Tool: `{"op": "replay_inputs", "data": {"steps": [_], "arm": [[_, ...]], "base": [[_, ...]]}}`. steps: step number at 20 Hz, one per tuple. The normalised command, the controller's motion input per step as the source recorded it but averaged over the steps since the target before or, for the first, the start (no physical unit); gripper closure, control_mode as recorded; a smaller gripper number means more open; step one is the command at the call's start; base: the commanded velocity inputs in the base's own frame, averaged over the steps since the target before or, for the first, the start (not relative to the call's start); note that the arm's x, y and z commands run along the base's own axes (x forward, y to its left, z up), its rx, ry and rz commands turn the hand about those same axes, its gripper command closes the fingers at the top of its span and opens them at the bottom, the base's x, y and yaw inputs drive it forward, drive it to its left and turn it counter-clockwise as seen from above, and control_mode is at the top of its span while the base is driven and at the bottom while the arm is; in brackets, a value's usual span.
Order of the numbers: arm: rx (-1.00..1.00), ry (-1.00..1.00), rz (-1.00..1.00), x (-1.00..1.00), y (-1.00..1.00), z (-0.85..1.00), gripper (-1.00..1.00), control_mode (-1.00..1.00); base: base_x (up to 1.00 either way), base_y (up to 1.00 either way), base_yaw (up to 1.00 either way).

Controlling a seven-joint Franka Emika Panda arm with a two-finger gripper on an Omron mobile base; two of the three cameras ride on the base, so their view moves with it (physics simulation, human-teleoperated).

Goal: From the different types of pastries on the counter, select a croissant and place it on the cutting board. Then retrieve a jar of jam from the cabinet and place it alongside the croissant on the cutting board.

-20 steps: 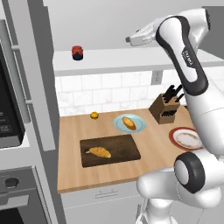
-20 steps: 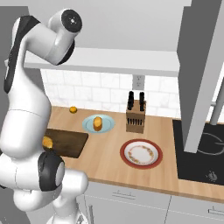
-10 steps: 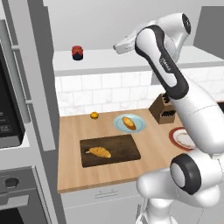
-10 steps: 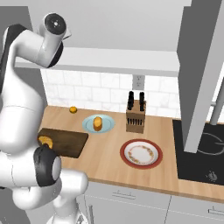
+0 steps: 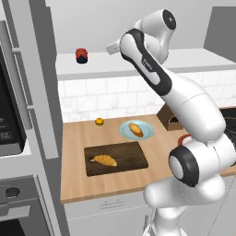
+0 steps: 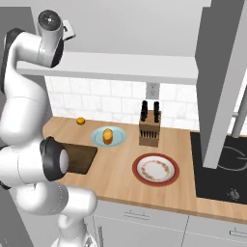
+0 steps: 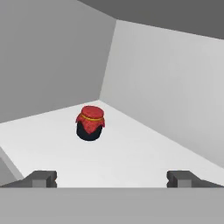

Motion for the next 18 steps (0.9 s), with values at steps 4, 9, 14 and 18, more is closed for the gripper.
{"op": "replay_inputs", "data": {"steps": [4,9,14,18], "arm": [[0.00,0.00,0.00,0.01,0.07,0.00,-1.00,-1.00],[-0.01,0.00,0.00,0.11,0.43,0.00,-1.00,-1.00],[-0.01,0.01,0.00,0.03,0.17,0.00,-1.00,-1.00],[-0.02,0.00,0.00,0.04,0.18,-0.06,-1.00,-1.00]], "base": [[0.00,0.00,0.00],[0.00,0.00,0.00],[0.00,0.00,0.00],[0.00,0.00,0.00]]}}
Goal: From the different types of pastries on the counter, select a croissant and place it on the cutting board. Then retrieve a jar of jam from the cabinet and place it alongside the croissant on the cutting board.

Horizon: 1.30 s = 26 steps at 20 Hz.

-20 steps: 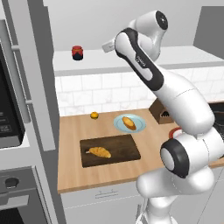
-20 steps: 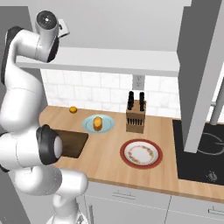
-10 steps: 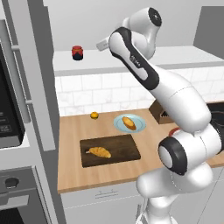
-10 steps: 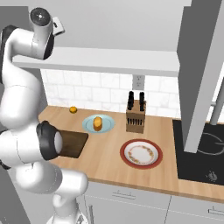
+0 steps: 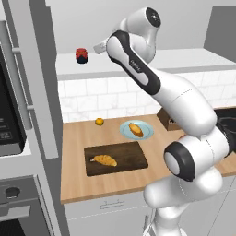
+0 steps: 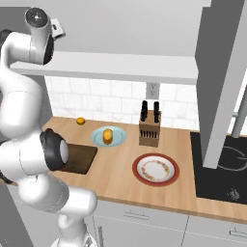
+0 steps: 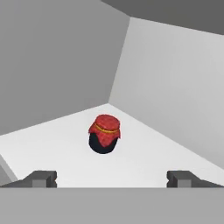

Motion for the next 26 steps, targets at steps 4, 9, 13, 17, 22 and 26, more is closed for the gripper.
{"op": "replay_inputs", "data": {"steps": [4,9,13,17,22,26], "arm": [[-0.05,0.00,-0.03,0.07,0.34,-0.25,-1.00,-1.00],[-0.02,0.00,-0.02,0.06,0.14,-0.14,-1.00,-1.00],[0.00,0.01,0.00,0.09,0.07,-0.08,-1.00,-1.00],[-0.02,0.00,0.00,0.46,0.18,-0.33,-1.00,-1.00],[-0.01,0.00,0.00,0.39,0.11,-0.21,-1.00,-1.00],[0.00,0.03,0.00,0.00,0.01,0.00,-1.00,-1.00]], "base": [[0.00,0.00,0.00],[0.00,0.00,0.00],[0.00,0.00,0.00],[0.00,0.00,0.00],[0.00,0.00,0.00],[0.00,0.00,0.00]]}}
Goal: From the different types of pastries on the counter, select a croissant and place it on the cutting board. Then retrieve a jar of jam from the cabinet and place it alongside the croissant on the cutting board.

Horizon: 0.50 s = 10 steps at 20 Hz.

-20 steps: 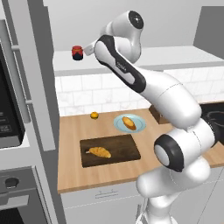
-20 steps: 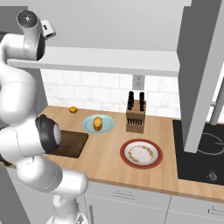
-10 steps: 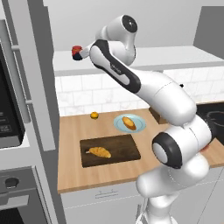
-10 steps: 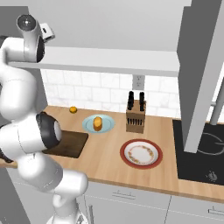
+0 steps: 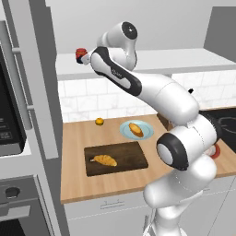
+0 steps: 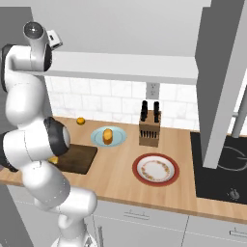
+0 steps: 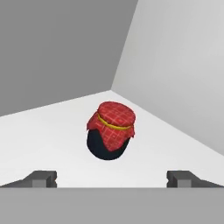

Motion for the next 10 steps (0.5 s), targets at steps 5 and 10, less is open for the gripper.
{"op": "replay_inputs", "data": {"steps": [5,10], "arm": [[-0.02,0.01,0.00,0.29,0.21,0.00,-1.00,-1.00],[-0.01,0.00,0.00,0.36,0.14,0.00,-1.00,-1.00]], "base": [[0.00,0.00,0.00],[0.00,0.00,0.00]]}}
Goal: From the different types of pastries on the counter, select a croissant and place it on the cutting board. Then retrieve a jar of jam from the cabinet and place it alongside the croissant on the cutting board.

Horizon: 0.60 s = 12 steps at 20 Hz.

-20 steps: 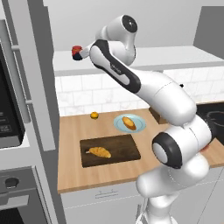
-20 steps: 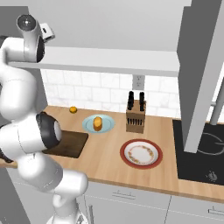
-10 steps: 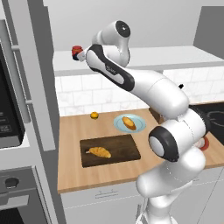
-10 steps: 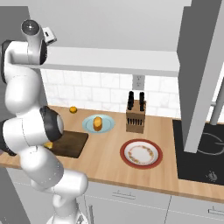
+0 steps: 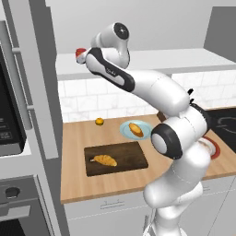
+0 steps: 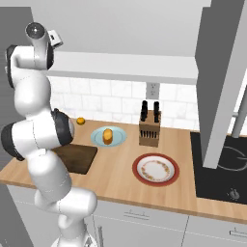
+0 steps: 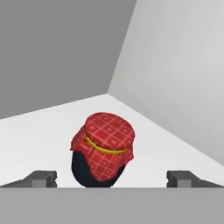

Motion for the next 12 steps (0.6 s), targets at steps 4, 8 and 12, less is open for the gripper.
{"op": "replay_inputs", "data": {"steps": [4,8,12], "arm": [[0.00,0.00,0.00,0.03,0.01,0.00,-1.00,-1.00],[0.00,0.00,0.00,0.26,0.14,-0.03,-1.00,-1.00],[0.00,0.00,0.00,0.24,0.19,-0.13,-1.00,-1.00]], "base": [[0.00,0.00,0.00],[0.00,0.00,0.00],[0.00,0.00,0.00]]}}
